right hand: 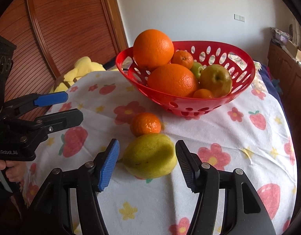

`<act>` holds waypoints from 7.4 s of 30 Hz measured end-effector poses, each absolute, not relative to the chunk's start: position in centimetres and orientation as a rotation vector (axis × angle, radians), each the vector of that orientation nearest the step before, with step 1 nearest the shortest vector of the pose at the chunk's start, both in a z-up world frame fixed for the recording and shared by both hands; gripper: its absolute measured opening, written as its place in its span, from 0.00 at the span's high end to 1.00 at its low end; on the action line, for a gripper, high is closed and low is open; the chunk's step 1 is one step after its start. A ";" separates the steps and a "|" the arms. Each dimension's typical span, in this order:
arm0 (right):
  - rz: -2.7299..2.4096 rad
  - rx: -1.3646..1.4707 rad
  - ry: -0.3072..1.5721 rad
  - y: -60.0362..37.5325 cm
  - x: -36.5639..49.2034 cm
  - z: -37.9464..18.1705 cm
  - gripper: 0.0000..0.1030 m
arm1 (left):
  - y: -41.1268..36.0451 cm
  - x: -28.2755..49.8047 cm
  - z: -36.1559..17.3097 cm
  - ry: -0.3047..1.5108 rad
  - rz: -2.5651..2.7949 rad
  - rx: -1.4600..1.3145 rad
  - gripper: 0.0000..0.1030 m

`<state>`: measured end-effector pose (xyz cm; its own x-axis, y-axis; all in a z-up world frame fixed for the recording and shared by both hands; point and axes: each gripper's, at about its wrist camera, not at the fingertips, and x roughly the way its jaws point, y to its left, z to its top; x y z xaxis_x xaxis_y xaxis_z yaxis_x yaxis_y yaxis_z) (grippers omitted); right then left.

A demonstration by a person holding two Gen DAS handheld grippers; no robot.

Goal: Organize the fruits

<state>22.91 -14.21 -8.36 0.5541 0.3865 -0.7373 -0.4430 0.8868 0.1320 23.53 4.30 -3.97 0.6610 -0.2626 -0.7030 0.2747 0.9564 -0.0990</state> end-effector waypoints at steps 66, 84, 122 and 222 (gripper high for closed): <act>0.445 0.008 0.901 -22.0 21.6 -9.7 0.34 | -4.3 28.0 -9.2 0.943 -0.386 0.076 0.52; 0.453 0.004 0.896 -21.8 21.8 -9.5 0.34 | -4.0 26.6 -7.8 0.915 -0.415 0.067 0.58; 0.476 -0.177 0.719 -19.5 37.2 -1.8 0.34 | -3.4 33.6 0.3 0.721 -0.409 0.079 0.58; 0.247 -0.049 0.379 -22.6 6.5 4.1 0.12 | 0.8 7.6 6.2 0.460 -0.185 0.054 0.12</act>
